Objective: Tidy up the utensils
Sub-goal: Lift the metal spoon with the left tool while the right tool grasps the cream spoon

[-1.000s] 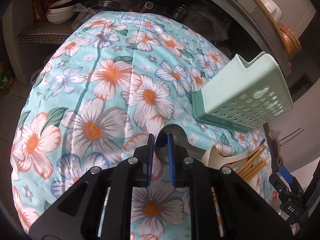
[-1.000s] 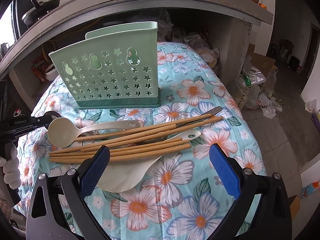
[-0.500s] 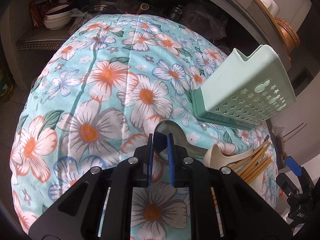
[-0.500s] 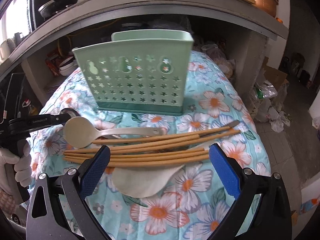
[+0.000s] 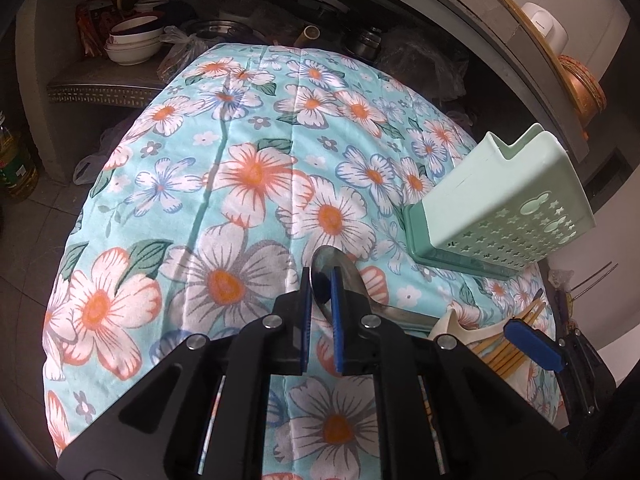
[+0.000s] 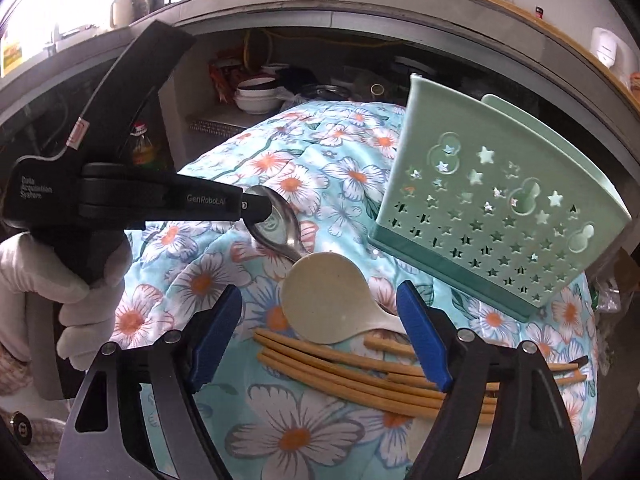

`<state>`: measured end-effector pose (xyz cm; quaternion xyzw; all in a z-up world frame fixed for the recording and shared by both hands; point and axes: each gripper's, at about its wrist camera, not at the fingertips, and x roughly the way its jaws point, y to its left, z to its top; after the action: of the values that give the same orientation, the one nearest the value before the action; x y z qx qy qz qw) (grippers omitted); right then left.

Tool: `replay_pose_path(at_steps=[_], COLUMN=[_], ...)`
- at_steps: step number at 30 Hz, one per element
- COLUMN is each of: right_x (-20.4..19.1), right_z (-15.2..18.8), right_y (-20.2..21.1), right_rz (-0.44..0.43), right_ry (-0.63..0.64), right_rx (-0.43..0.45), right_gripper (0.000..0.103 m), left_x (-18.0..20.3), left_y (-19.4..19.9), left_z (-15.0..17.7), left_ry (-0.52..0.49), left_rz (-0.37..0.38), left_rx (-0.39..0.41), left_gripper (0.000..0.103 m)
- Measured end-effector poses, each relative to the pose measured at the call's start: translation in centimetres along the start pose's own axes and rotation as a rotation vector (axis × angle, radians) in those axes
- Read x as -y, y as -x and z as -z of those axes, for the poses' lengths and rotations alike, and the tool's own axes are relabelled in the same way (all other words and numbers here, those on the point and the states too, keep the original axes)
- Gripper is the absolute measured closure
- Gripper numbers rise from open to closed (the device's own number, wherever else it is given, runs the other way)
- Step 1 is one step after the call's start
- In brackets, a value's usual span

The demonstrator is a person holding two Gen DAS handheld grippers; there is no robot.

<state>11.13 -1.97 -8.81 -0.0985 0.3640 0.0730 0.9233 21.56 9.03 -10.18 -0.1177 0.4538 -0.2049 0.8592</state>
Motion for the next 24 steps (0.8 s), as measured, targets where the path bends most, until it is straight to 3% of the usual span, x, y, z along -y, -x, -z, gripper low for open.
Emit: replay_pose_path(at_steps=[12,15,19,24], right_x=[-3.0,-3.2,-3.3,-3.5], right_z=[0.3,0.3,-0.1,-0.3], right_y=[-3.0,-3.2,-3.9,-3.4], right_rz=[0.089,0.102,0.106,0.107], right_ry=[0.120,0.125,0.129,0.128], right_rx=[-0.056,-0.067,-0.079,-0.055], right_gripper=[0.046,0.055,0.077,0.090], left_x=[-1.0,-1.0,-1.0,-0.9], left_y=[-0.8,-0.9,-0.8,-0.5], left_z=[-0.4,-0.5,-0.5,-0.5], left_ry=[0.029,0.026,0.028,0.029], left_rz=[0.037,0.039,0.042,0.044], left_rx=[-0.015,-0.014,-0.009,0.006], left_gripper=[0.095,0.095,0.096,0.097])
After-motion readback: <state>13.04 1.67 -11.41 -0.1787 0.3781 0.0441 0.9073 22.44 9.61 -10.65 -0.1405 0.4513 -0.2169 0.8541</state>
